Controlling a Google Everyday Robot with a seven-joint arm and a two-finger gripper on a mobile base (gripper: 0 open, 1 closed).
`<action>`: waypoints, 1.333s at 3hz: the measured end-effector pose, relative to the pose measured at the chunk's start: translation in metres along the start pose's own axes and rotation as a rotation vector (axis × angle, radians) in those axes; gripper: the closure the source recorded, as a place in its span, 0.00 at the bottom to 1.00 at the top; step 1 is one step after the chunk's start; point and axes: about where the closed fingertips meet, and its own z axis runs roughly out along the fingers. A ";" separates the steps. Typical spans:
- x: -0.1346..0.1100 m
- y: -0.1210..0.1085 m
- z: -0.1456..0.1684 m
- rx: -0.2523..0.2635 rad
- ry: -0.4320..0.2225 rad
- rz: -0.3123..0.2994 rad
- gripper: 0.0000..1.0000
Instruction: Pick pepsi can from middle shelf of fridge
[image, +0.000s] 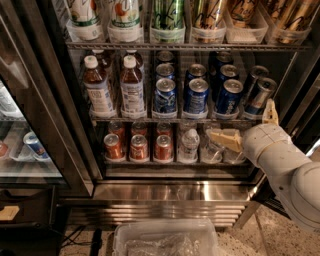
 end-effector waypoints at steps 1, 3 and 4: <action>-0.004 -0.001 0.010 0.027 -0.033 0.004 0.04; -0.002 -0.004 0.019 0.054 -0.046 0.050 0.19; 0.002 -0.008 0.023 0.073 -0.042 0.071 0.28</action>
Offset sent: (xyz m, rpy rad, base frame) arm 0.0204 0.0024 0.0023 0.0608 -0.0632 -0.0389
